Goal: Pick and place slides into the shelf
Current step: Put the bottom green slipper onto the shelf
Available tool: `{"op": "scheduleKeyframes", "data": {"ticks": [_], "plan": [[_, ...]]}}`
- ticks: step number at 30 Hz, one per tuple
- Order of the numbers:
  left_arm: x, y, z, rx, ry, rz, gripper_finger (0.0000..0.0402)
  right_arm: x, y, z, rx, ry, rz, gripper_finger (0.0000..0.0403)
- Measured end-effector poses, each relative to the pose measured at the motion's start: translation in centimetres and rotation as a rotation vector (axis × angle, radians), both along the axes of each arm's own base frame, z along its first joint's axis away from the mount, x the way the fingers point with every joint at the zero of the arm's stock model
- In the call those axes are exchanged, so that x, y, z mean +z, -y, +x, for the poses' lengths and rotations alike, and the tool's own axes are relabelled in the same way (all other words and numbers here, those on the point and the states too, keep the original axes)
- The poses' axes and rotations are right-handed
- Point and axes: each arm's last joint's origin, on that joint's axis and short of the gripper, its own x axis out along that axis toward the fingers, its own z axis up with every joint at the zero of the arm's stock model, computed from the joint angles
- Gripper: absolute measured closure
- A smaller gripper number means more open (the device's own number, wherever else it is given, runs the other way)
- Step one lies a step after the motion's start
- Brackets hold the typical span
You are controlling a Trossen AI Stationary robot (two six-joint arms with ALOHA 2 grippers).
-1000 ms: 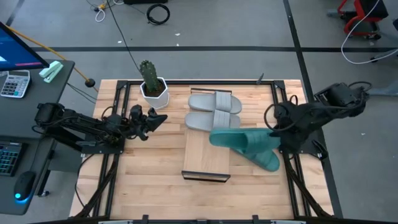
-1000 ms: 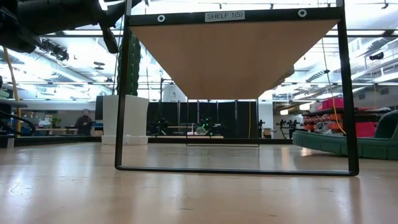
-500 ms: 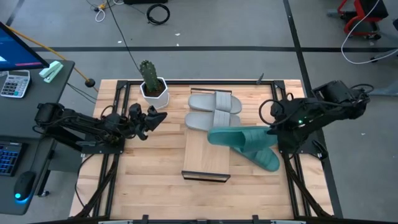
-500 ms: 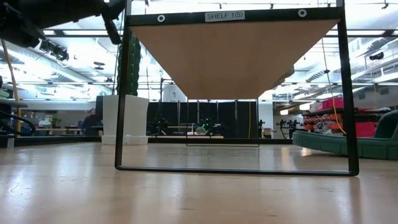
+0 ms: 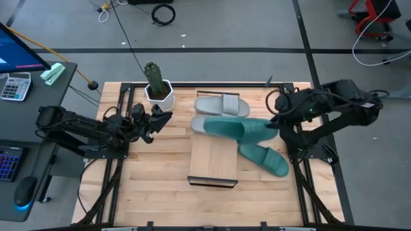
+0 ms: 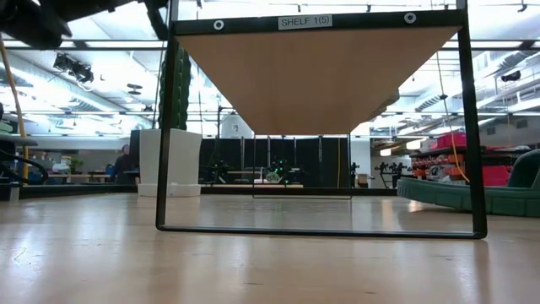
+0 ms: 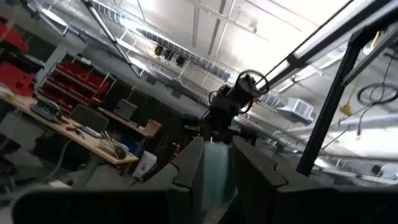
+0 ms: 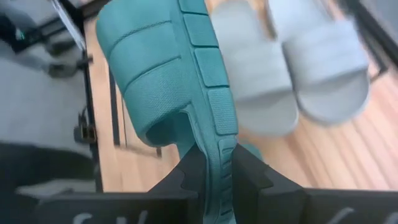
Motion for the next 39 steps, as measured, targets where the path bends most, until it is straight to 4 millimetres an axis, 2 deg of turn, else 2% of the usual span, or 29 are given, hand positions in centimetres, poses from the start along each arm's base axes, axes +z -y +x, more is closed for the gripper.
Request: {"op": "scheduleKeyframes", "data": {"ticks": [11, 18, 21, 29, 34, 39], "plan": [[2.6, 0.2, 1.0, 0.001, -0.028, 0.055, 0.0301, 0.5, 0.5, 2.8, -0.003, 0.125, -0.065, 0.0355], [4.1, 0.4, 1.2, 0.011, -0.005, 0.206, 0.0292, 0.6, 0.4, 4.1, 0.006, 0.172, -0.103, 0.0355], [4.3, 0.4, 1.2, 0.015, -0.003, 0.221, 0.0274, 0.9, 0.6, 4.4, -0.018, 0.217, -0.122, 0.0355], [4.6, 0.2, 1.2, 0.094, -0.017, 0.191, 0.0188, 2.2, 1.2, 5.2, -0.040, 0.368, -0.135, 0.0355], [7.9, -0.2, 1.2, 0.204, 0.025, 0.271, 0.0161, 3.0, 1.9, 5.6, -0.062, 0.449, -0.158, 0.0355], [11.3, -0.7, 1.7, 0.212, -0.056, 0.370, 0.0157, 3.3, 2.5, 6.7, -0.075, 0.507, -0.199, 0.0355]]}}
